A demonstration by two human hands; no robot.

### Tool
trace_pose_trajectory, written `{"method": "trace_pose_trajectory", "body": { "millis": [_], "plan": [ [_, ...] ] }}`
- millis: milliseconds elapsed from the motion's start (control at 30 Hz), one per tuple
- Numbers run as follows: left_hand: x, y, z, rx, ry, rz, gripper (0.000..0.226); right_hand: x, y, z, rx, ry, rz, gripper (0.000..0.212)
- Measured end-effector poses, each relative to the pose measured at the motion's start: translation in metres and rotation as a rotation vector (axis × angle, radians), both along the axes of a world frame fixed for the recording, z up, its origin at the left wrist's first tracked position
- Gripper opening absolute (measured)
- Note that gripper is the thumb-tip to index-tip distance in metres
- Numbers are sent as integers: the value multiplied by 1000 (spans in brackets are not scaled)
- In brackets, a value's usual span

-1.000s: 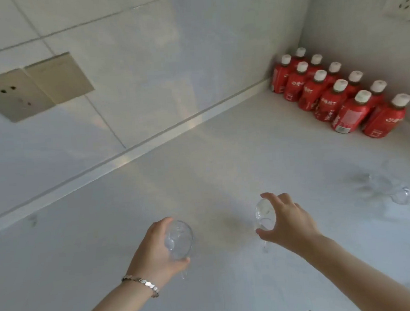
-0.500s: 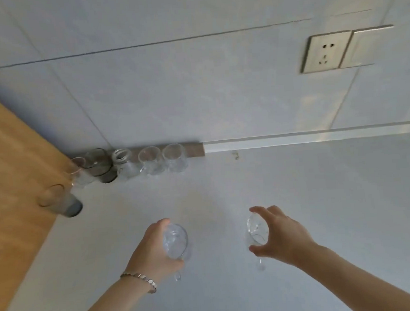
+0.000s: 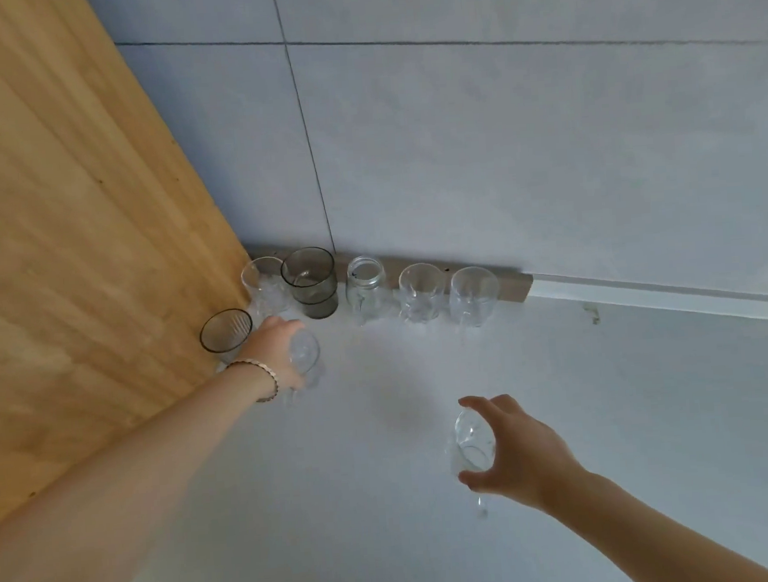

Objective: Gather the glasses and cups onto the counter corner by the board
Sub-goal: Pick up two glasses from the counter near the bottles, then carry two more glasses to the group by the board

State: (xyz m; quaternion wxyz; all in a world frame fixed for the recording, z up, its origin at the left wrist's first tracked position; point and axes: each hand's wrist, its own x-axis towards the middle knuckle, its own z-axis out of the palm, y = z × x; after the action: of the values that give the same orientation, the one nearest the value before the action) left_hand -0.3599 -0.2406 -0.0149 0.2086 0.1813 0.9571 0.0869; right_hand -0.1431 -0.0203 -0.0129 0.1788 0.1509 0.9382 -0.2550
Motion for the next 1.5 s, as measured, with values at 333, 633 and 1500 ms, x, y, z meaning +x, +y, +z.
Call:
{"method": "trace_pose_trajectory", "body": {
  "millis": [333, 633, 1500],
  "plan": [
    [-67, 3, -25, -50, -54, -48, 95, -100, -31, -29, -1, -1, -6, 90],
    [-71, -1, -36, -17, -56, -65, 92, -200, -77, -56, 6, 85, 16, 89],
    [276, 284, -19, 4, -184, -810, 10, 260, 179, -10, -36, -305, -594, 42]
  ]
}}
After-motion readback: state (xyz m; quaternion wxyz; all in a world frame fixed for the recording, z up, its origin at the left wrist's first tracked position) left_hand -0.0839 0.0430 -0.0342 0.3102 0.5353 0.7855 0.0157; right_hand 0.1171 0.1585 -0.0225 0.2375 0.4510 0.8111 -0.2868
